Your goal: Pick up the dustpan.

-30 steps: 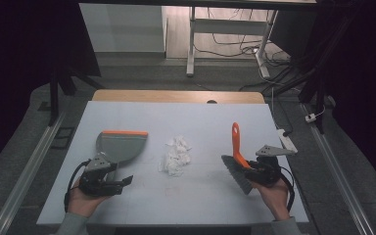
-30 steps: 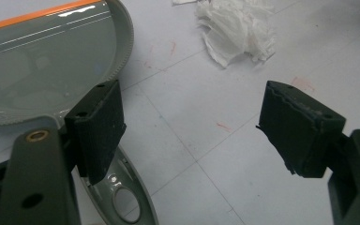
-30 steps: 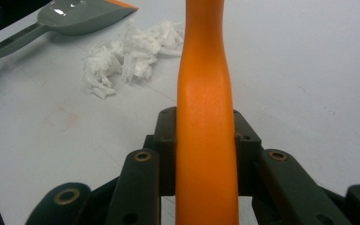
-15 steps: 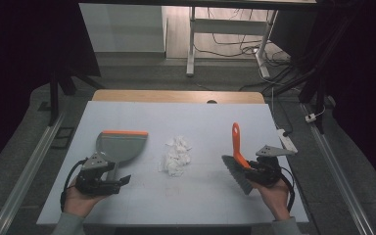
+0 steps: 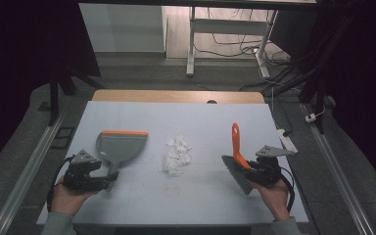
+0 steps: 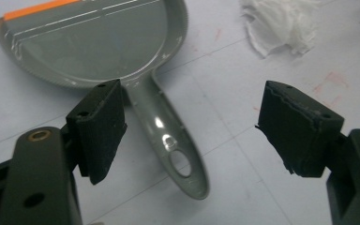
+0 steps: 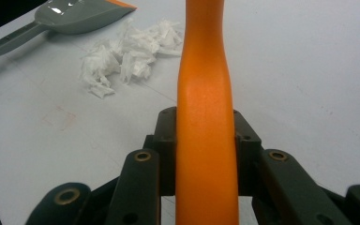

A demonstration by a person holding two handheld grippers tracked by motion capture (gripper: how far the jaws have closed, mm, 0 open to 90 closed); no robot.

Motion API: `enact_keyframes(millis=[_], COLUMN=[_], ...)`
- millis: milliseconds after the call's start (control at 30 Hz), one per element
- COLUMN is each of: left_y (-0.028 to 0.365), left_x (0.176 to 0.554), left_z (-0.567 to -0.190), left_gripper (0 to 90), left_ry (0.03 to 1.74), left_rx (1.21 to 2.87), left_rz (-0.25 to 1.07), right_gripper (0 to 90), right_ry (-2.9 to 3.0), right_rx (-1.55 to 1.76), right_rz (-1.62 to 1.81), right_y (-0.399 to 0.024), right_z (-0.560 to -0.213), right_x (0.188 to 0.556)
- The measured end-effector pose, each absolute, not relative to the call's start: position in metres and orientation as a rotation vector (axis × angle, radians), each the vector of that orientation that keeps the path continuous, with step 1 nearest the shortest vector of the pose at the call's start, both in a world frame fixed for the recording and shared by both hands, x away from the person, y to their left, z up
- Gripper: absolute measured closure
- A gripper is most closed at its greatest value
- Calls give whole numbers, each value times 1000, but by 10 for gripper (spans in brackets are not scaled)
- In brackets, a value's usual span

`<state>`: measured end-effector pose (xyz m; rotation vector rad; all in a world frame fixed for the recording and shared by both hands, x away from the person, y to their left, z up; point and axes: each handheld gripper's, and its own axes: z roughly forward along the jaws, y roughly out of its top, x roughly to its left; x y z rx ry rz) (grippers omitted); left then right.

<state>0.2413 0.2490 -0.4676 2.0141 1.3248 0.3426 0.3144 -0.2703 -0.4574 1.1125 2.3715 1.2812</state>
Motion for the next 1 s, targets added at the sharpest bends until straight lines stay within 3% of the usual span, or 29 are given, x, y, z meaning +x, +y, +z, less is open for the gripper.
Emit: enact_keyframes(millis=[1000], left_y=[236], left_x=[273], left_z=[-505], left_gripper=[232], left_ry=[1532], left_rx=[2026], left_rz=[410], right_gripper=[702], right_ry=[2384], right_rx=[1107], right_rz=[1255], right_y=[-267], right_z=[-460], right_x=[314])
